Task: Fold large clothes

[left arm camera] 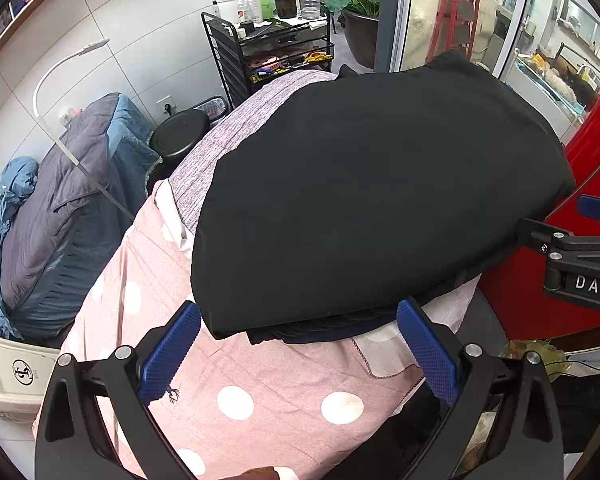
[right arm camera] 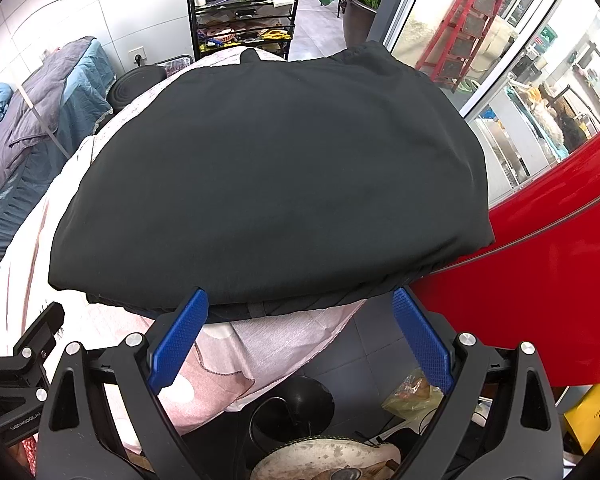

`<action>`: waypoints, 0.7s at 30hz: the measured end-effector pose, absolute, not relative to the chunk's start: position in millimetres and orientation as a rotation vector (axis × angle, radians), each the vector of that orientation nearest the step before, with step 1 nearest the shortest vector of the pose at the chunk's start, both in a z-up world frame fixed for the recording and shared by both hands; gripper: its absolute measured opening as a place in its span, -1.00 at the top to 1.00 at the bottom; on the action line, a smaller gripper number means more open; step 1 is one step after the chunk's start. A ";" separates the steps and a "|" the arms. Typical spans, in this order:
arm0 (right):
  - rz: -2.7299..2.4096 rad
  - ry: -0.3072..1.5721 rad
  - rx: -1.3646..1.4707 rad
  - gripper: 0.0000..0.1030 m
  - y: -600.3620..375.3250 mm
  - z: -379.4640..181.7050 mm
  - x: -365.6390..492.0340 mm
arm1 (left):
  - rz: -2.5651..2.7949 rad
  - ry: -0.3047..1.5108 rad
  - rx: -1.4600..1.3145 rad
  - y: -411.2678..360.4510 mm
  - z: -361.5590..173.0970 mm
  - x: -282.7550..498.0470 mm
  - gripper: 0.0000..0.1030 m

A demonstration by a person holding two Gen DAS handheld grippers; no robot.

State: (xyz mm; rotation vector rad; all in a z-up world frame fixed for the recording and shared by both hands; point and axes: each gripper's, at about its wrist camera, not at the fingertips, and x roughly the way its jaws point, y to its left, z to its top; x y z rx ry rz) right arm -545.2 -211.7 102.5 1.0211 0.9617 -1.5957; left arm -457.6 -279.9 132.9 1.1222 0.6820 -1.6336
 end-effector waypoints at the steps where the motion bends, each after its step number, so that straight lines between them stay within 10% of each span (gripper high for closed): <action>1: -1.596 0.962 1.021 -0.79 -211.4 102.4 -545.0 | -1.633 0.681 1.124 -279.5 133.0 -457.3 -0.88; 21: -1.591 0.967 1.016 -0.79 -214.9 99.0 -542.0 | -1.743 0.645 0.953 -264.3 147.2 -448.6 -0.88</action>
